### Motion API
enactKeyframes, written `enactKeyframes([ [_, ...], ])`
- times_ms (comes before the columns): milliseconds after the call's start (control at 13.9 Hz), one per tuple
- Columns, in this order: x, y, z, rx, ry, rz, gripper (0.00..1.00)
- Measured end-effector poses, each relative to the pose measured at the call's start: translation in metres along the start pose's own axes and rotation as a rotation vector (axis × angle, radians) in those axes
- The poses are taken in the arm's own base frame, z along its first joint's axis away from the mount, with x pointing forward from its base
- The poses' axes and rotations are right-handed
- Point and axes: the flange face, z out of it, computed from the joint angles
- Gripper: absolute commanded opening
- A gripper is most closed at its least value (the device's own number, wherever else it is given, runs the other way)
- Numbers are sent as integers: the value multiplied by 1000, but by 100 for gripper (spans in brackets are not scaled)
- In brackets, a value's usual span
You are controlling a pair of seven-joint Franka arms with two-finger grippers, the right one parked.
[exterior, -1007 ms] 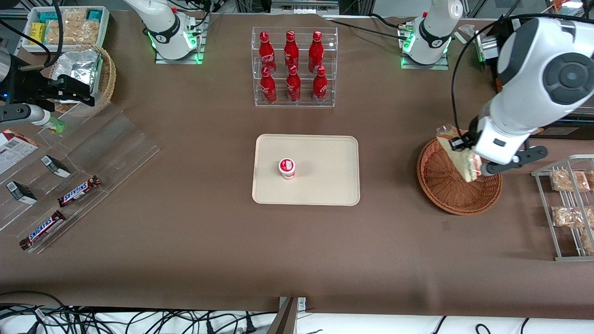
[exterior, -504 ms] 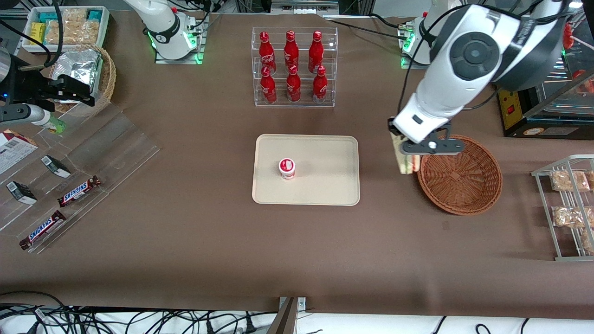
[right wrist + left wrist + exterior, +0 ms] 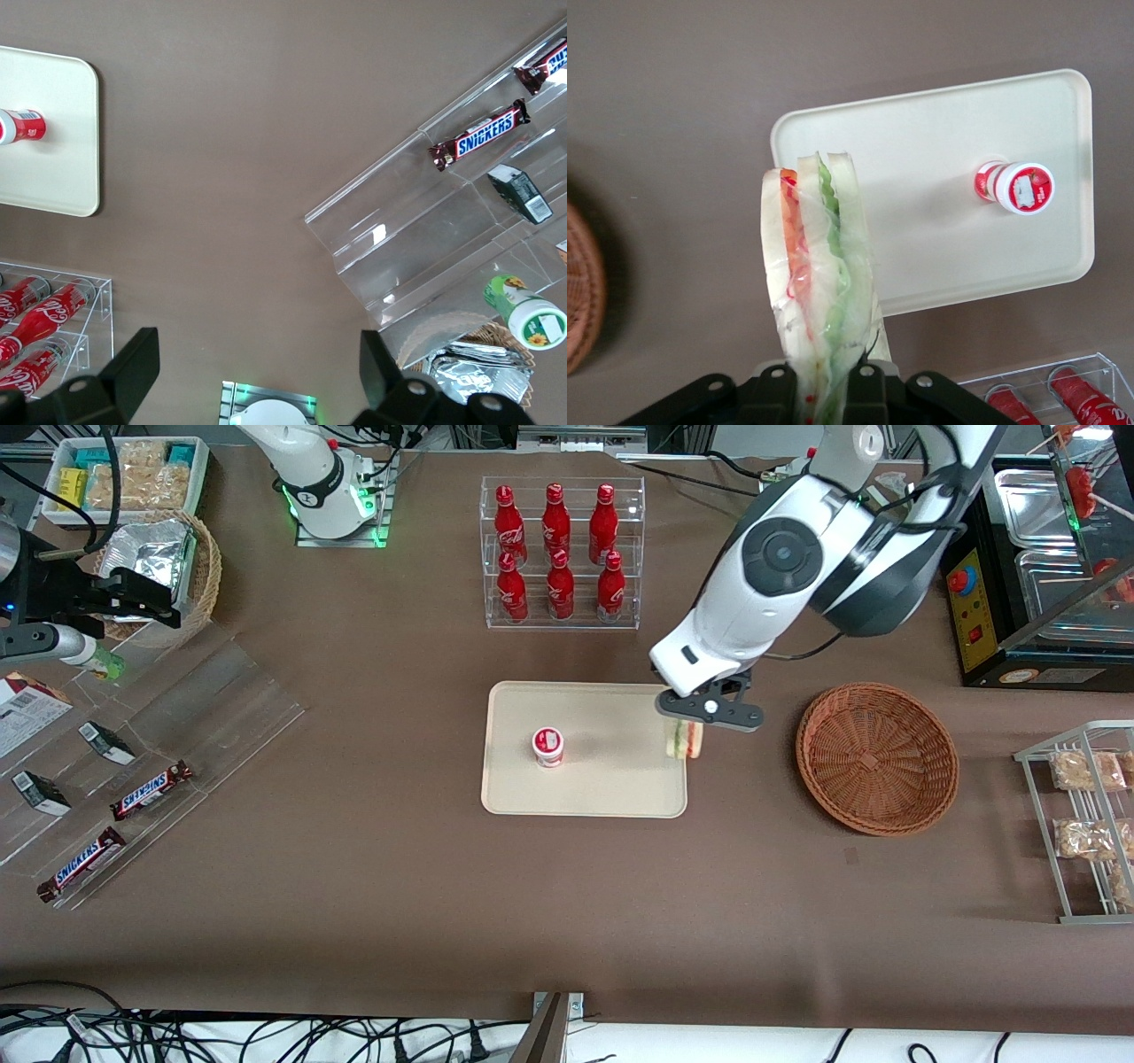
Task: Place sandwich from basket to tray
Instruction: 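Carry the sandwich over the cream tray beside the small bottle, then lower the sandwich onto the tray and open the left gripper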
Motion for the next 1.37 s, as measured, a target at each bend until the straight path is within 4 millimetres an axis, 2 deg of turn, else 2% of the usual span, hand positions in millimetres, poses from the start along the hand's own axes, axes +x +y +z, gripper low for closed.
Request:
enactKeyframes([
  [360, 13, 26, 90, 52, -25, -17, 4],
  [504, 14, 37, 117, 66, -24, -4, 5],
  [647, 15, 38, 138, 94, -28, 13, 7],
  [935, 21, 35, 166, 107, -21, 37, 16],
  [1223, 23, 34, 184, 101, -28, 29, 20],
  [1295, 23, 34, 188, 99, -34, 27, 25],
  [1367, 23, 33, 192, 99, -39, 26, 38],
])
